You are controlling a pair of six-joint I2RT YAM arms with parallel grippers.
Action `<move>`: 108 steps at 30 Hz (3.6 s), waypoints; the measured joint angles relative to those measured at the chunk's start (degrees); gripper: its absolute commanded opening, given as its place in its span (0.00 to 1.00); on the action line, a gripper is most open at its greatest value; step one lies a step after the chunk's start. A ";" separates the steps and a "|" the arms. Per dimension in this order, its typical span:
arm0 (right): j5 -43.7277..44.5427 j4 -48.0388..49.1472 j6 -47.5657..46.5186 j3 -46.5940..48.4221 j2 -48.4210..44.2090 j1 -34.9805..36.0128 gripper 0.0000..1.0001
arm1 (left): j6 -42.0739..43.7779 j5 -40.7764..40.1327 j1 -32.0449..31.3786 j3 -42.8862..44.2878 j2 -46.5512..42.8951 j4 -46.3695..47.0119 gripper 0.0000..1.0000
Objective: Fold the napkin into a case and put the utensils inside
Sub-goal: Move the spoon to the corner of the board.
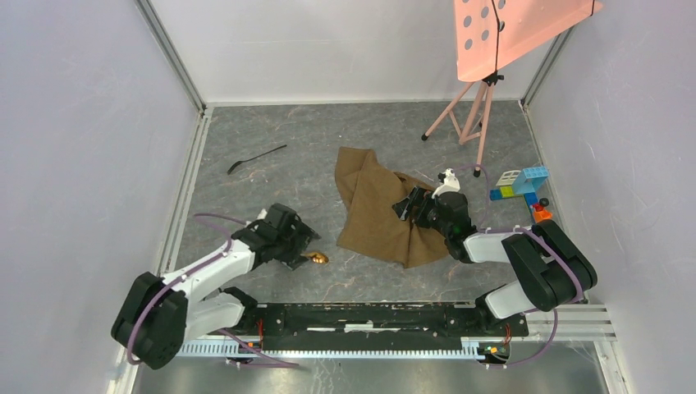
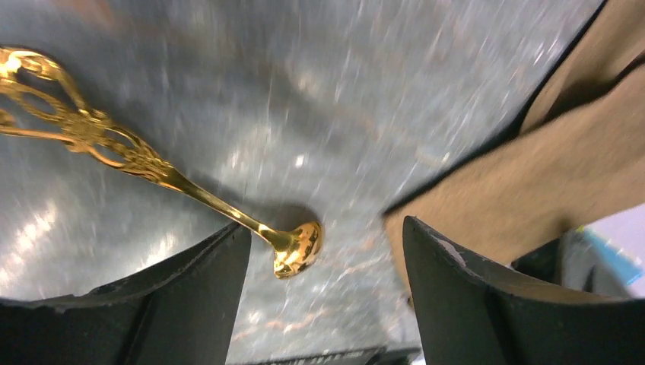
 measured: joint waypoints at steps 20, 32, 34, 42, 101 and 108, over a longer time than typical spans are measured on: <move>-1.07 0.72 -4.48 0.11 0.59 4.00 0.98 | 19.63 1.31 36.41 24.81 35.04 20.61 0.80; -0.90 -0.02 -5.86 1.38 1.49 5.27 0.98 | 22.60 -1.16 20.55 23.12 26.99 8.02 1.00; -0.85 -0.04 -5.95 1.40 1.49 5.29 0.98 | 21.31 0.76 16.15 21.73 25.97 8.07 1.00; -0.63 -0.02 -5.99 1.40 1.46 5.42 0.98 | 17.40 4.68 13.66 24.59 31.39 11.54 1.00; 0.55 -0.15 -7.39 0.81 0.76 6.69 0.98 | 15.13 15.21 30.75 46.84 58.45 38.40 1.00; 1.51 -14.88 -14.49 8.96 -0.09 10.01 0.98 | 21.84 15.69 25.77 38.84 47.28 30.62 1.00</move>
